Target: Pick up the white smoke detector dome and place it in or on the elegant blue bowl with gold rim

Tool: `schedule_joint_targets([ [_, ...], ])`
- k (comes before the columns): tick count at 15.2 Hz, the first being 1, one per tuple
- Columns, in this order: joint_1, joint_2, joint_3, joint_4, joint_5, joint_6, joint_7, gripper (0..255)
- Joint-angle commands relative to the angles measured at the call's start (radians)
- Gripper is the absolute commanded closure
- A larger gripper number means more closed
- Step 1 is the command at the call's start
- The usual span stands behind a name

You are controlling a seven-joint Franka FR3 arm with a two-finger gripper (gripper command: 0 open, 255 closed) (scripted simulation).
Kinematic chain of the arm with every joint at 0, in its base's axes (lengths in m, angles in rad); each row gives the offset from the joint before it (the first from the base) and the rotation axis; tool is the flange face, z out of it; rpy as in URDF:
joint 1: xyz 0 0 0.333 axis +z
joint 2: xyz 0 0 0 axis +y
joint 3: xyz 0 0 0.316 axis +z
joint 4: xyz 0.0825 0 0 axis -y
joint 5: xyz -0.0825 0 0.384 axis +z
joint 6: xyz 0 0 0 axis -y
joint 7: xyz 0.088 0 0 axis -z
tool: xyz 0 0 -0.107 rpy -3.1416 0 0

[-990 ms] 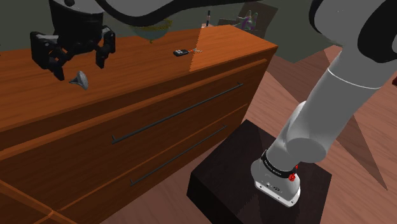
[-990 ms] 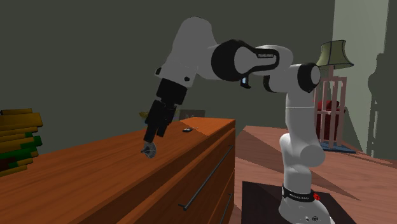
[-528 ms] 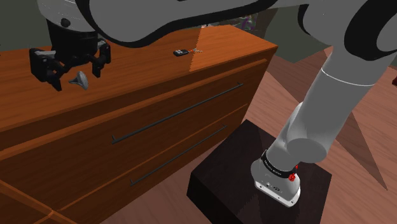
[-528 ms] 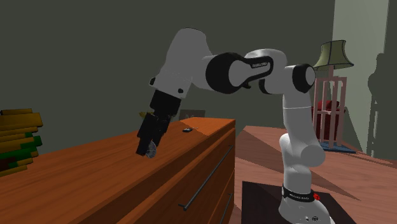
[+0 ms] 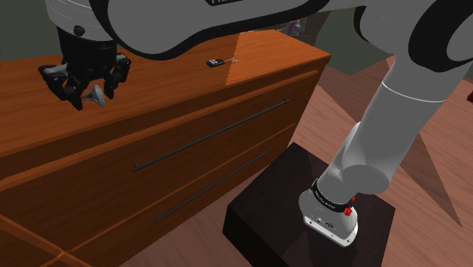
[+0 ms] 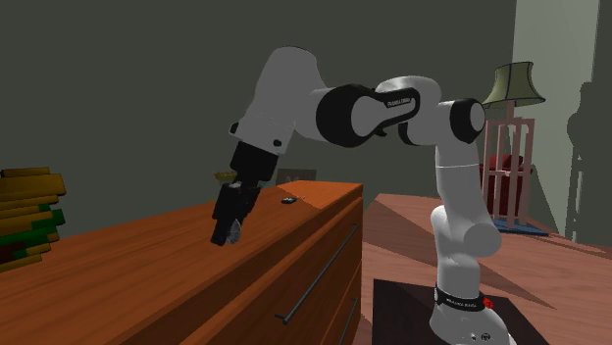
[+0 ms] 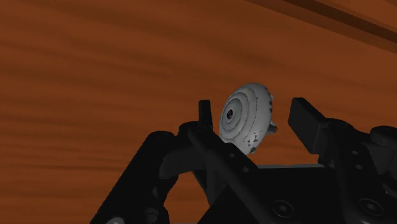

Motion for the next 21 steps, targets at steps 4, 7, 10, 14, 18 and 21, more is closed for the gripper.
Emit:
schedule_joint_targets([
  [4,0.000,0.000,0.000,0.000,0.000,0.000,0.000,255],
  [7,0.000,0.000,0.000,0.000,0.000,0.000,0.000,255],
  [10,0.000,0.000,0.001,0.013,0.002,-0.013,-0.002,255],
  [14,0.004,0.002,0.003,0.069,0.005,-0.067,-0.010,255],
  [18,0.008,0.009,0.005,0.131,0.003,-0.122,-0.015,255],
  [21,0.014,0.018,0.007,0.181,0.000,-0.166,-0.018,255],
])
